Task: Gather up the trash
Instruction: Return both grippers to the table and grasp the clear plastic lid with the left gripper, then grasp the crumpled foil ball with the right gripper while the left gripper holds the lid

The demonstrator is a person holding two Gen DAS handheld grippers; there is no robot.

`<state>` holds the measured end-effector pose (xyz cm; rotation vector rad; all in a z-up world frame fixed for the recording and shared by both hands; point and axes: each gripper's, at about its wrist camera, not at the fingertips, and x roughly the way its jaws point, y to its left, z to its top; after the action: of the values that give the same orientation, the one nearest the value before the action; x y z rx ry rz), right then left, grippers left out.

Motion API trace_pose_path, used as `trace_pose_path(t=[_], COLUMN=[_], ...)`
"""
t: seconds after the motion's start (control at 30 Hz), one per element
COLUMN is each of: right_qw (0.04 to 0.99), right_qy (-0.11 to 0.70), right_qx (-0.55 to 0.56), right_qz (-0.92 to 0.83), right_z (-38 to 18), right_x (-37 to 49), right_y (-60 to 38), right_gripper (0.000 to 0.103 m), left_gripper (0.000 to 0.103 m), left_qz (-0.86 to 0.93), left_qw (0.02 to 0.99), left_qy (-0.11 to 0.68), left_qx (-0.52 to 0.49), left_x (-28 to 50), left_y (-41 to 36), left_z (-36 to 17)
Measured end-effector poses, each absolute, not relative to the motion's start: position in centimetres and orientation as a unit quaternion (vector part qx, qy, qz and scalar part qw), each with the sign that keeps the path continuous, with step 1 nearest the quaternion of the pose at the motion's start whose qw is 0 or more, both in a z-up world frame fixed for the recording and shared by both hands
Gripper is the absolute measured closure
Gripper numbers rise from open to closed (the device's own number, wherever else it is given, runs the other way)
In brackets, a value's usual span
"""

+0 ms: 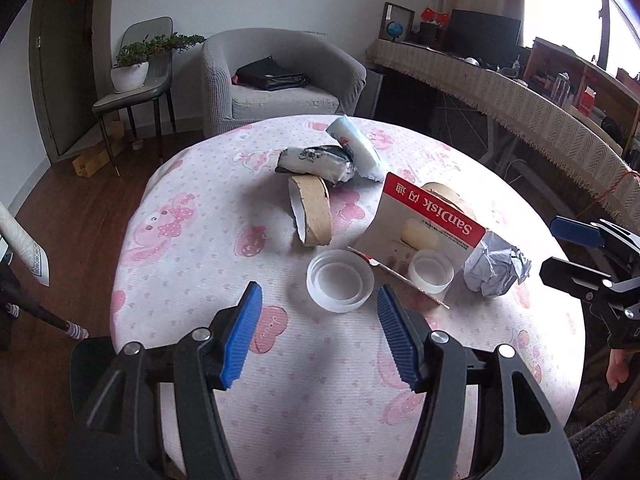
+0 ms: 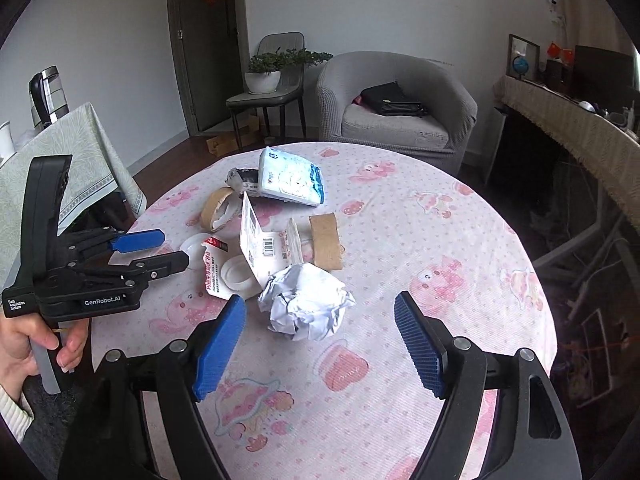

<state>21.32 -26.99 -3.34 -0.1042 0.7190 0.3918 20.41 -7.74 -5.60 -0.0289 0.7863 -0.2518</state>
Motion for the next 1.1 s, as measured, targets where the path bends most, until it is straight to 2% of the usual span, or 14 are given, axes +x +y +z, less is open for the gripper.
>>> trace_pose_path(t=[0.17,0.33,0.43,0.5,1.03,1.07,1.1], right_qw=[0.912,0.907,0.903,0.901,0.895,0.894,0.892], right_qy=[0.362,0.367,0.373,0.377,0.397,0.398,0.402], right_qx=[-0.04,-0.043,-0.042,-0.032,-0.021,-0.013,-0.008], right_qz=[0.191,0.2,0.207,0.213,0.204,0.206,0.206], right_z=[-4.1,-4.3,-4.7,-4.8,-6.0,-6.1,-6.2], right_x=[21.7,22.0,22.3,22.5,24.3,24.4,24.6], right_y=[-27.9,-27.4,-26.9,-26.8,-25.2,-25.2,-25.2], right_gripper=[0.025,0.025,0.025,0.025,0.025,0.027,0.036], left_gripper=[0.04,0.045,0.05,0.061,0.061,0.061,0.061], left_qz=[-0.121,-0.121,-0.123,-0.129,-0.128,-0.128,-0.128], left_qw=[0.911,0.909,0.909,0.909,0.911,0.911,0.912], left_qy=[0.394,0.398,0.398,0.397,0.39,0.39,0.389], left_qx=[0.004,-0.008,-0.009,-0.008,-0.032,-0.032,-0.032], left_x=[21.0,21.8,22.0,22.0,21.4,21.3,21.2], left_y=[-8.8,-8.7,-8.8,-9.1,-8.0,-7.8,-7.7], left_z=[-6.2,-6.3,-6.3,-6.3,-5.4,-5.3,-5.2])
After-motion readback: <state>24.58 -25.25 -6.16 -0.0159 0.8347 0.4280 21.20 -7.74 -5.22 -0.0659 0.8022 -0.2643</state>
